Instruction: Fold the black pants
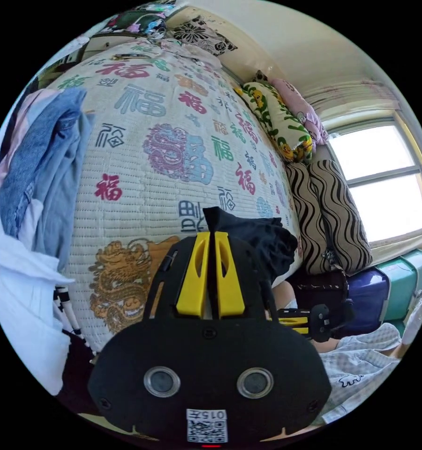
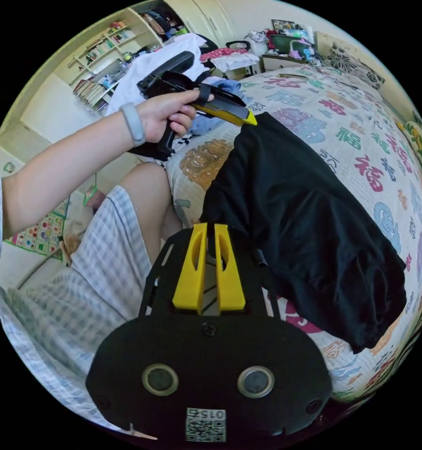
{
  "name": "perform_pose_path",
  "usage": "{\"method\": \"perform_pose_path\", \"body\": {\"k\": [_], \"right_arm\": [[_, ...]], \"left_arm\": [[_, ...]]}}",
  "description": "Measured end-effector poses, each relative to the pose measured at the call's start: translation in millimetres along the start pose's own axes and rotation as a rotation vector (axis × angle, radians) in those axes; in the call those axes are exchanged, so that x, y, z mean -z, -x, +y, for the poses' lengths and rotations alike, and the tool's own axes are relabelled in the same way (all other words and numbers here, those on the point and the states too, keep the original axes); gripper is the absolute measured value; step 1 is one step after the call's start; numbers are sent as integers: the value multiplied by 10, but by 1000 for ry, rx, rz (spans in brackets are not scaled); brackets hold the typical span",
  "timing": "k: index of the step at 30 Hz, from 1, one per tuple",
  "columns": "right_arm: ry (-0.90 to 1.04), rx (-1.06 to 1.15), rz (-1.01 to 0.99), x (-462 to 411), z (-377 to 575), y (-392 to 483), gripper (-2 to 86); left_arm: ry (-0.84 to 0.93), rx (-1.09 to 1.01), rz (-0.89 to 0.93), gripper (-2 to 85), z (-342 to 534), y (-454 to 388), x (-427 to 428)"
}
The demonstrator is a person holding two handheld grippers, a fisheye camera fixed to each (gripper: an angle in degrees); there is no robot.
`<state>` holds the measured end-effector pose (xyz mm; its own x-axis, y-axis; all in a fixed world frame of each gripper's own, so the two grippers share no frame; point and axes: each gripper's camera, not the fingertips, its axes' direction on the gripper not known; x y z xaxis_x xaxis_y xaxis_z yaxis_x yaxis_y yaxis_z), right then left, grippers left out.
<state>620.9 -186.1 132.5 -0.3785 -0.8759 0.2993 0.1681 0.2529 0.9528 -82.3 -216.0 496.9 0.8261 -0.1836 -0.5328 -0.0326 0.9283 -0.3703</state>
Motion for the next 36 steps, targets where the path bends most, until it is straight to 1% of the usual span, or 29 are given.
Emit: {"method": "perform_pose_path", "body": {"k": [3,5,9,12,14,16,18,20,23,25,26,27,29,30,32,33,35,36], "right_arm": [[-13,-34,18,-29,10,-108,51],[-31,-81,67,30,97,-245,78],[-53,-179,47,132,128,-577,81],[-77,-230,-12,247,-141,-919,86],[-54,-222,-23,269,-556,-1143,96],[-48,-236,-60,210,-903,-1309,101],[5,-261,-120,54,-1247,-1463,107],[124,-291,-155,-253,-1654,-1606,119],[266,-341,-143,-657,-1969,-1725,130],[365,-371,-103,-896,-2034,-1804,114],[363,-404,-5,-922,-2037,-1857,85],[358,-411,34,-913,-2034,-1880,70],[355,-376,26,-852,-2020,-1999,46],[351,-370,2,-822,-2010,-2046,41],[307,-420,-166,-633,-1916,-2321,29],[282,-432,-220,-560,-1882,-2392,28],[156,-402,-401,-155,-1712,-2639,23],[128,-385,-434,-31,-1655,-2700,22]], "left_arm": [[-23,-4,-55,42,280,99,91],[-36,9,-18,84,521,160,135],[-39,88,66,111,1057,184,122],[-45,121,72,115,1514,114,38],[-55,144,61,117,1760,68,-26],[-31,143,9,117,1878,42,-90],[-14,134,-16,114,1966,24,-136],[-30,137,-13,104,2073,7,-146],[-35,133,-20,79,2175,0,-186],[-36,134,-18,58,2233,4,-203],[-38,131,-11,37,2271,-1,-204],[-42,127,-6,32,2291,-8,-198],[-84,89,23,15,2373,-83,-146],[-101,70,26,12,2396,-119,-127],[-137,8,25,6,2480,-293,-60],[-145,-8,24,5,2500,-350,-38],[-192,-97,21,2,2574,-679,75],[-203,-125,19,2,2587,-786,101]]}}
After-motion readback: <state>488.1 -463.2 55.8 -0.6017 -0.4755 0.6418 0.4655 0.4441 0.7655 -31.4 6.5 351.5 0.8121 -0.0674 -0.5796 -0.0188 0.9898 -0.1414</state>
